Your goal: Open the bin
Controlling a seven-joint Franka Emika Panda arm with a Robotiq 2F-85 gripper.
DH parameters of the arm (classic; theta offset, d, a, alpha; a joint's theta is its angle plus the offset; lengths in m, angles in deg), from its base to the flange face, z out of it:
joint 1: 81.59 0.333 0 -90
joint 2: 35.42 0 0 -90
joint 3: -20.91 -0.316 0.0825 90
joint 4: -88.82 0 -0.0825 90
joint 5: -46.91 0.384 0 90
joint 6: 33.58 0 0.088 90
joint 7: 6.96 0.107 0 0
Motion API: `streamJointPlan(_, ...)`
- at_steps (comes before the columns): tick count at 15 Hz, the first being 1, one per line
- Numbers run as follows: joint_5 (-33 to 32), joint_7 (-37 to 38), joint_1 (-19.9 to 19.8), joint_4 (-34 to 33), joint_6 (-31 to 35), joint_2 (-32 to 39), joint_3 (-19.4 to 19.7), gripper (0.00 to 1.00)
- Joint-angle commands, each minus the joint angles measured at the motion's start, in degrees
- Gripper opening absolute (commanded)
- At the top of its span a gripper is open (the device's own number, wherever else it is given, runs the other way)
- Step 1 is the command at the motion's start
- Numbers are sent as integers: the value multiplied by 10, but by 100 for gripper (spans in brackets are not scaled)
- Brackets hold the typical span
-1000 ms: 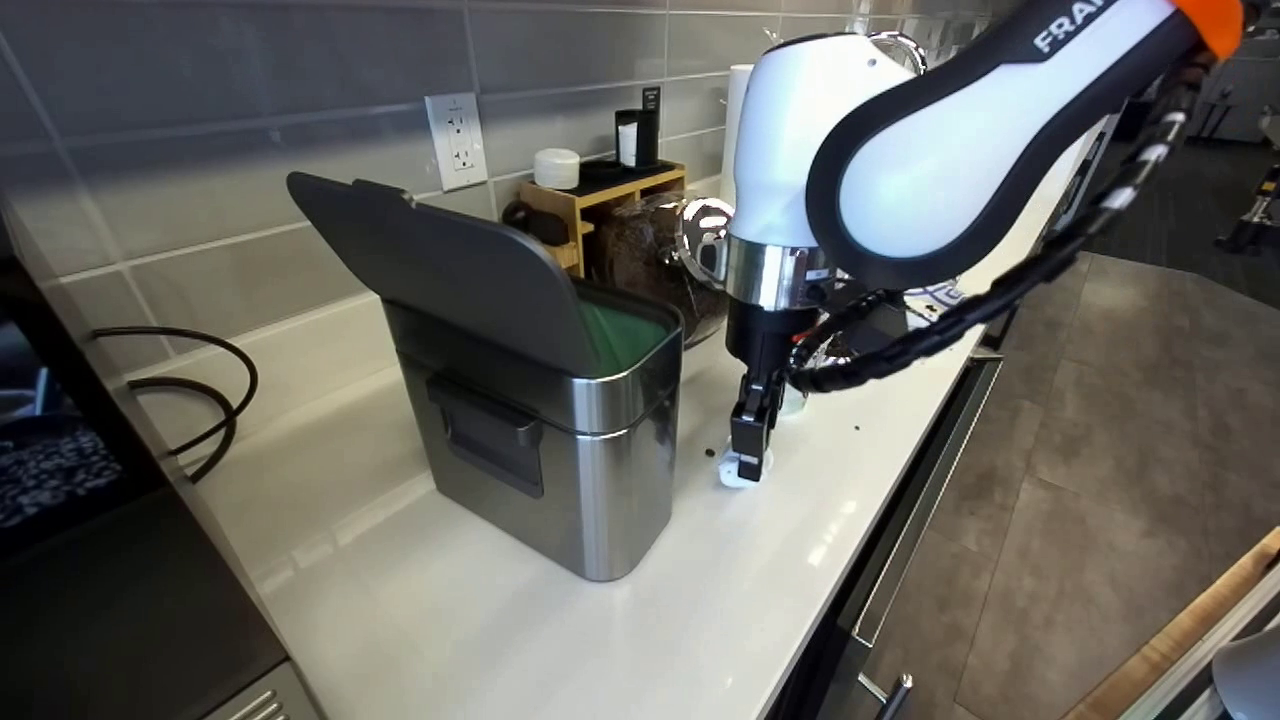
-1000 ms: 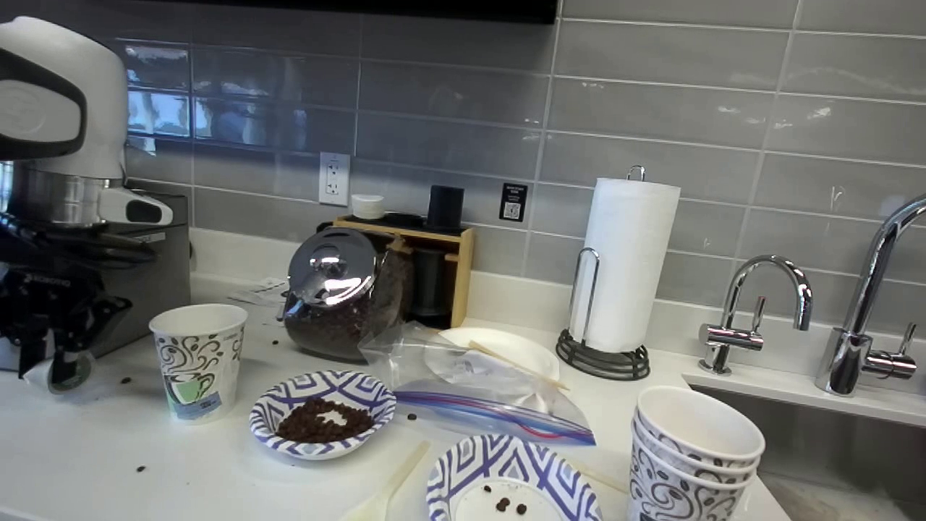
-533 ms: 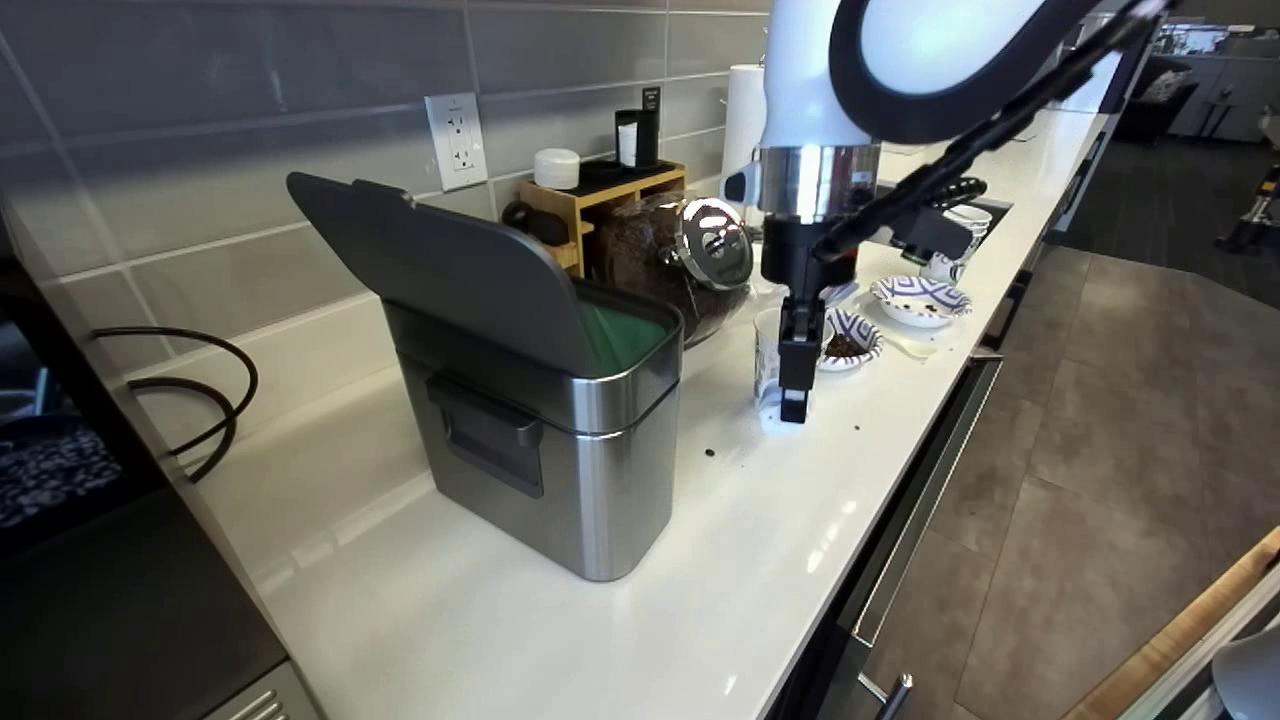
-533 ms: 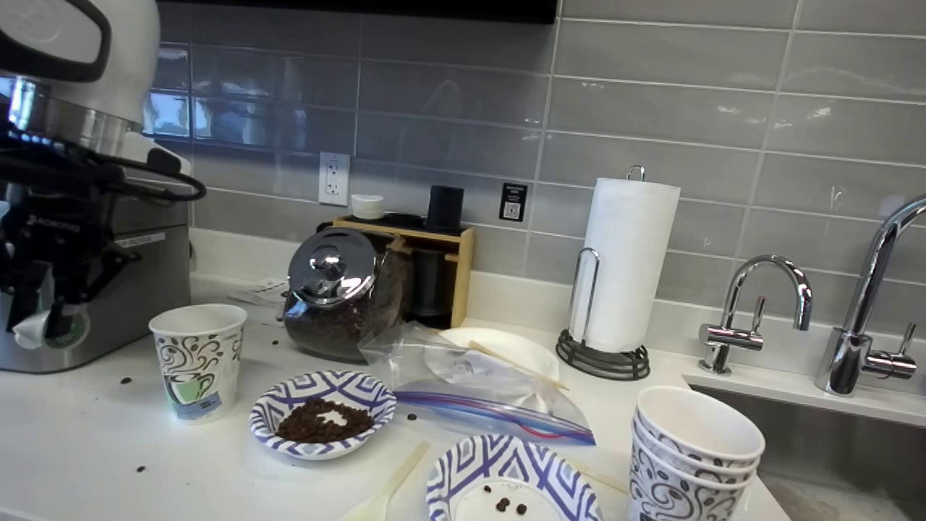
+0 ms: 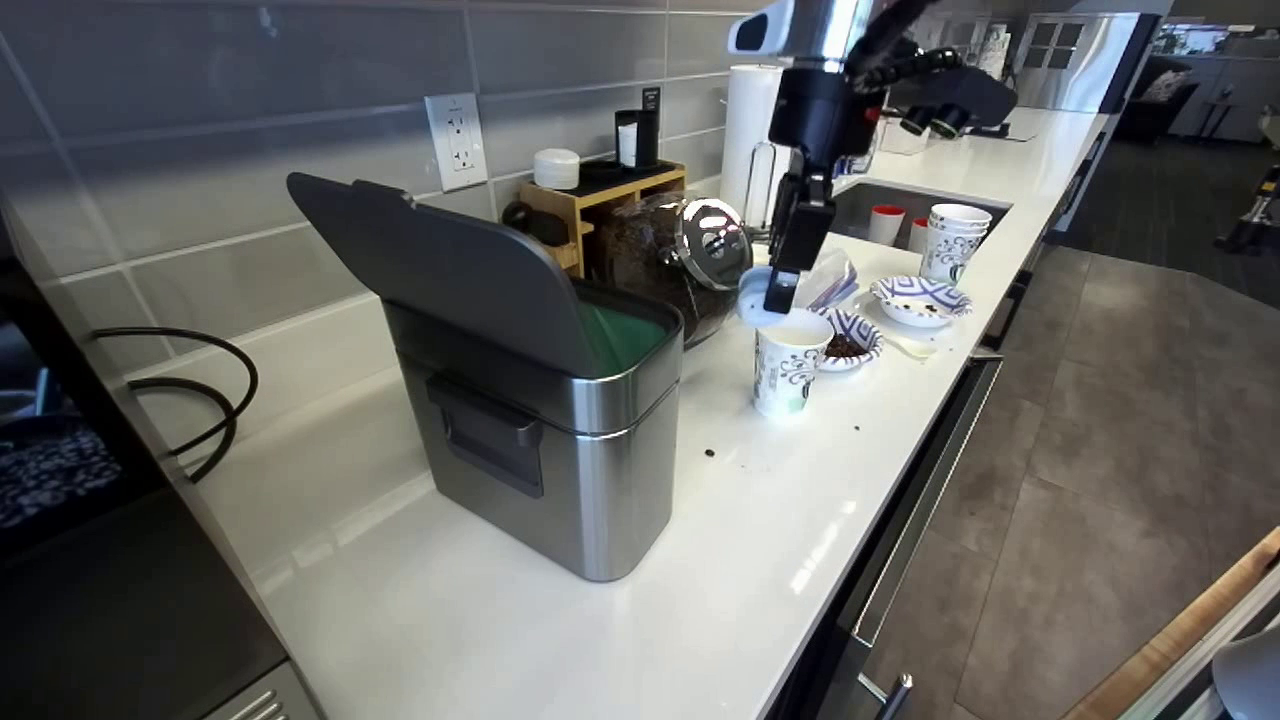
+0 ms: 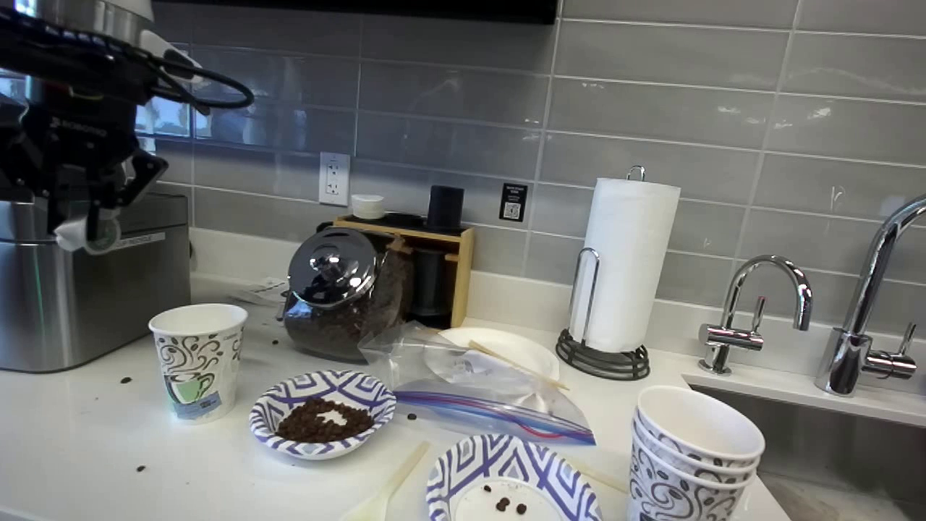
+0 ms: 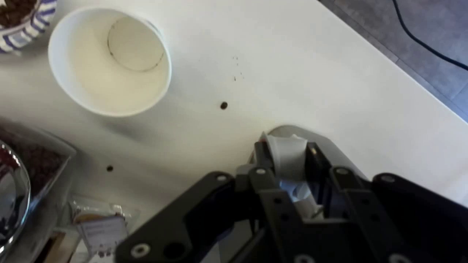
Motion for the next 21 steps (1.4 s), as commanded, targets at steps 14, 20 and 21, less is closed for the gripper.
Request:
streamJointPlan(14,159,-195,52,-142,69,99,-20,11)
streamJointPlan(20,157,-203,45,-169,63,131,-37,66)
streamJointPlan(21,157,-205,43,-171,63,133,-39,76)
